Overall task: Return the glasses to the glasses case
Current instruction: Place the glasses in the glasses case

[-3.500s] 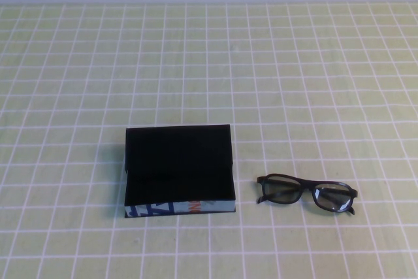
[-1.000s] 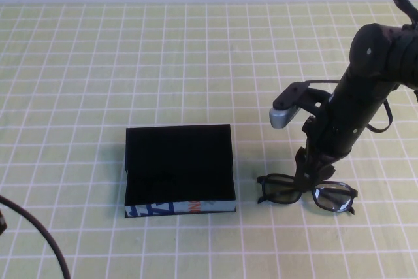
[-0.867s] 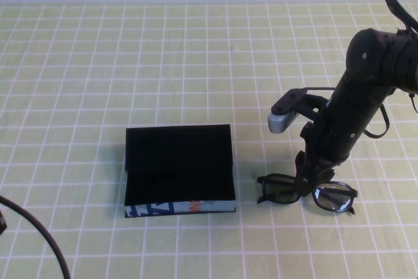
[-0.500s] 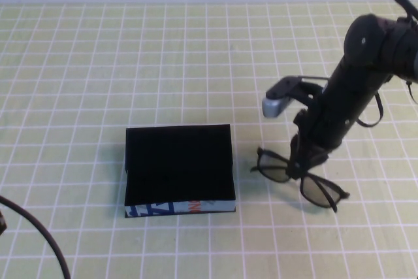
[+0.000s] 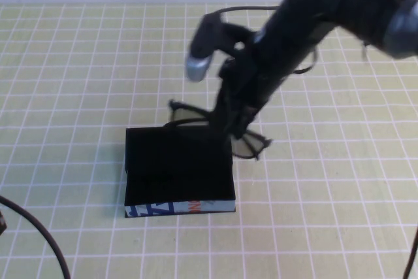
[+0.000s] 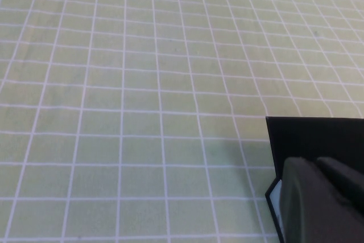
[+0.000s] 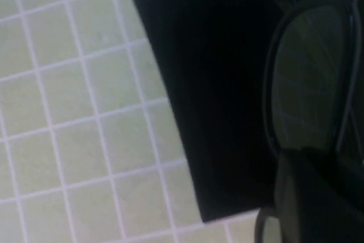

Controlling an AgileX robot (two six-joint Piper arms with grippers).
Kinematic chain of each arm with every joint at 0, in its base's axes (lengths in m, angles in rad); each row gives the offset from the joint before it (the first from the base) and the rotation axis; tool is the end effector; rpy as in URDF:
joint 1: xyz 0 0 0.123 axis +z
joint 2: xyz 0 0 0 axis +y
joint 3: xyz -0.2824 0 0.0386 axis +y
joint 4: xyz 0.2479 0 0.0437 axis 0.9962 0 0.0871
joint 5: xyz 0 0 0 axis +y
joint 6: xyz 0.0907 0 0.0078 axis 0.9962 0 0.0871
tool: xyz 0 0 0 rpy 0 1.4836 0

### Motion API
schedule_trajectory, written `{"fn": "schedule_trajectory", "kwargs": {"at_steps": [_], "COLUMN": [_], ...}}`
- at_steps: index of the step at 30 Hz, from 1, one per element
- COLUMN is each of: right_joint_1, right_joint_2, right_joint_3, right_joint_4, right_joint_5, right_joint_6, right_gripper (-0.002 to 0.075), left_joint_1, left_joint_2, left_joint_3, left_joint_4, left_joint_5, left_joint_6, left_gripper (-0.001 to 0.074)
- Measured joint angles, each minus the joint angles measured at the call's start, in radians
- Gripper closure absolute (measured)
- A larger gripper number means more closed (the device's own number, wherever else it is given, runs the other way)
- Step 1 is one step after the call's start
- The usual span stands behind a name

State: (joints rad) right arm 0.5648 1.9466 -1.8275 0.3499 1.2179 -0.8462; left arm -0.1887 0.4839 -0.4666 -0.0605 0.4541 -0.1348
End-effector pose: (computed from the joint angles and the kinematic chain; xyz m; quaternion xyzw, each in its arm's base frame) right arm 0.3388 0.2494 0.3042 -0.6050 0.7616 0.1471 0.1798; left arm 0.0987 -0.0213 0.2938 0.0072 0.8288 -0.1159 0.5473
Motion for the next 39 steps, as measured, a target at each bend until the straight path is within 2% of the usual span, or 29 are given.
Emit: {"fn": "schedule_trajectory", "kwargs": {"at_steps": [5, 9, 24, 31, 35, 39], "right_joint_1": [0.122, 0.156, 0.158, 0.158, 0.158, 0.154], "right_joint_2": [0.074, 0.153, 0.262, 0.262, 0.262, 0.265], "right_joint_3": [-0.082, -0.127, -0.156, -0.158, -0.169, -0.241], "right_joint_4": [-0.019, -0.037, -0.066, -0.070, -0.080, -0.084], "right_joint_5": [0.010, 0.010, 0.010, 0.008, 0.006, 0.010], "right_joint_6": [-0.038, -0.047, -0.050, -0.033, -0.013, 0.009], "right_gripper": [0.0714, 0.0714, 0.0712, 0.0611, 0.0590, 0.0587], "left_joint_1": [0.000, 0.000, 0.000, 0.000, 0.000, 0.000], "left_joint_2": [0.000, 0.000, 0.000, 0.000, 0.000, 0.004], "left_joint_3": [0.000, 0.000, 0.000, 0.000, 0.000, 0.000], "left_joint_4": [0.000, 0.000, 0.000, 0.000, -0.006, -0.084], "left_joint_5": [0.000, 0.012, 0.050, 0.052, 0.055, 0.073], "left_joint_6": [-0.002, -0.003, -0.005, -0.005, 0.028, 0.147], "left_gripper": [0.0738, 0.0738, 0.0738, 0.0738, 0.0738, 0.0738]}}
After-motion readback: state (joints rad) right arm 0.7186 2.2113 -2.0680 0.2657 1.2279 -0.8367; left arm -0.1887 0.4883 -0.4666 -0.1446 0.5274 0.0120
